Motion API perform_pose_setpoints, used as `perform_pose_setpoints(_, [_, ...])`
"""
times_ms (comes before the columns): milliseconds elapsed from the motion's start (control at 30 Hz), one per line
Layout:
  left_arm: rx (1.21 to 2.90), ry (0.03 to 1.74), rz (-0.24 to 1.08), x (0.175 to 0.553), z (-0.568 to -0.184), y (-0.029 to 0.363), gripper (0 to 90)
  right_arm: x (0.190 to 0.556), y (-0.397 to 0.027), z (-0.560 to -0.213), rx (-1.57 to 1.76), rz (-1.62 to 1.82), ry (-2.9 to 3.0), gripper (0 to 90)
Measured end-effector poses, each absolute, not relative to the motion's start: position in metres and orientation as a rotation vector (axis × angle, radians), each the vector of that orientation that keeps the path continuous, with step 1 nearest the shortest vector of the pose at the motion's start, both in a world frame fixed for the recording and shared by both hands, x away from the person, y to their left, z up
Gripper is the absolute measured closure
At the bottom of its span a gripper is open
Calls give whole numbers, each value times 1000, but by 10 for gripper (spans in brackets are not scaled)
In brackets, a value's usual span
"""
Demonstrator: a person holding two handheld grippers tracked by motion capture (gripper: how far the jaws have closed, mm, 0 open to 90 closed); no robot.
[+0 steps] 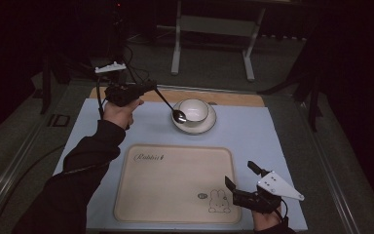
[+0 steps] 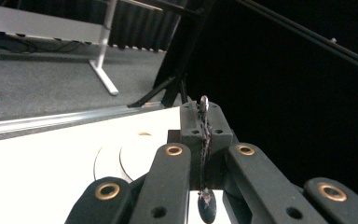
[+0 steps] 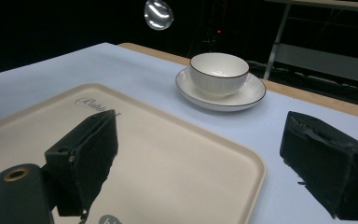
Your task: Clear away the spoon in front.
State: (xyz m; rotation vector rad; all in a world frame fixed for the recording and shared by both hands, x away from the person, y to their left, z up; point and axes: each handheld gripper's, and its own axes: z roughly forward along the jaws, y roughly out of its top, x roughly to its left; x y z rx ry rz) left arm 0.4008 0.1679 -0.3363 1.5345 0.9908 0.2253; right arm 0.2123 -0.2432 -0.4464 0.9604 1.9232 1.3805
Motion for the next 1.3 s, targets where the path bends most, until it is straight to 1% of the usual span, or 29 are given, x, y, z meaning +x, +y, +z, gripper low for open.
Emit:
perform_pose_setpoints(267, [1587,949,199,387,-334,178,899,213,-242,-447,960,1380,1930,111])
perform_pose_setpoints(633, [1661,894,197,366,-334,195,899,213,-242,-447,963,1378,1934,111])
perform_pose_setpoints(1033, [1757,817,105,345,-348,211,899,214,-242,-447,965,1375,1932,111])
perform_pose_setpoints(1300, [1786,795,51,334,-358,225,898,213,-241,-448,961,1371,1935,112])
